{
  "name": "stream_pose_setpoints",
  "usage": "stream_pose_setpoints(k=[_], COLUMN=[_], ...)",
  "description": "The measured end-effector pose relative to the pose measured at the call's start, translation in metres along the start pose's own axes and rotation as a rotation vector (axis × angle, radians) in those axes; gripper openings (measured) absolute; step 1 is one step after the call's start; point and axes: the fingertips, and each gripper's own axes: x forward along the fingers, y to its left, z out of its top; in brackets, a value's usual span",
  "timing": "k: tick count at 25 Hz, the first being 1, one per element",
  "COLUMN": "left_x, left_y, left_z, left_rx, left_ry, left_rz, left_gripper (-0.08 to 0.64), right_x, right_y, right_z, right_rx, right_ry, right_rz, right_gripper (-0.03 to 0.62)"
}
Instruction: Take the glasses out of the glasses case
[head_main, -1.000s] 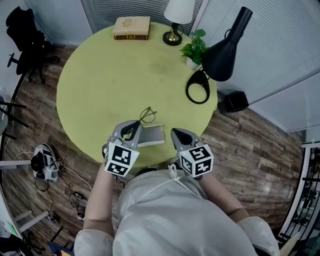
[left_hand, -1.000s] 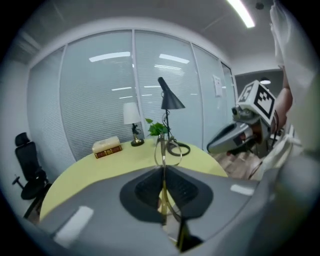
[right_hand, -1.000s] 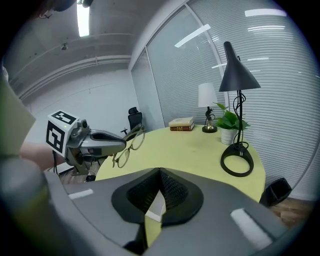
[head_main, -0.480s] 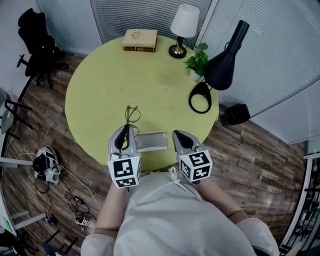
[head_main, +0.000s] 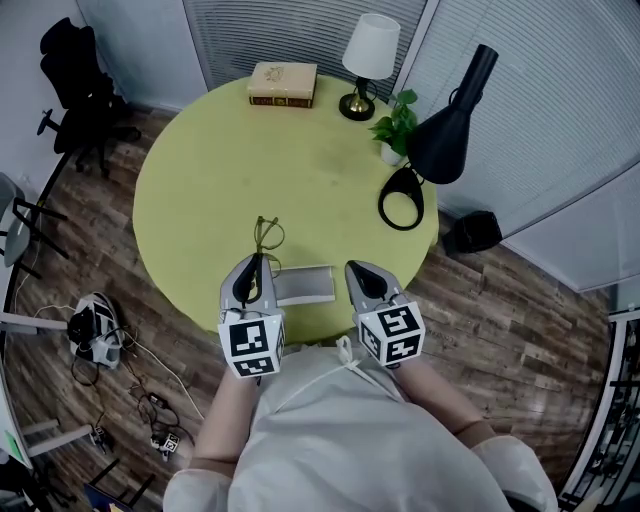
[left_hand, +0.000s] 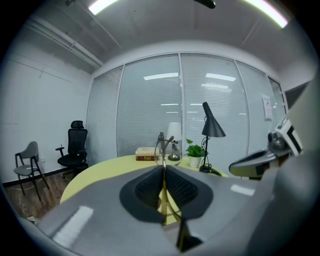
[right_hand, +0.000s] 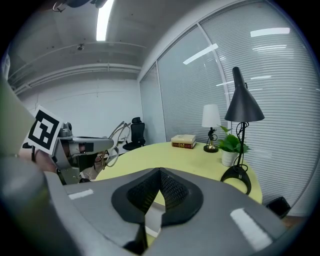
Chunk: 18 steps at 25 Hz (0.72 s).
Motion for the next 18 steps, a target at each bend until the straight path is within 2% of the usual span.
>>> stream_pose_setpoints(k=[18], left_x=[-0.0006], left_y=[0.0052], left_z=[-0.0095], left_rx=[-0.013], left_ry=[0.023], left_rz=[-0.017], left_gripper=[0.015], right_x=[0.0074], right_y=[0.0090], right_z=[0.0005], right_rx=[0.003], right_ry=[0.011], right_rz=[0.013], right_gripper=[0.000])
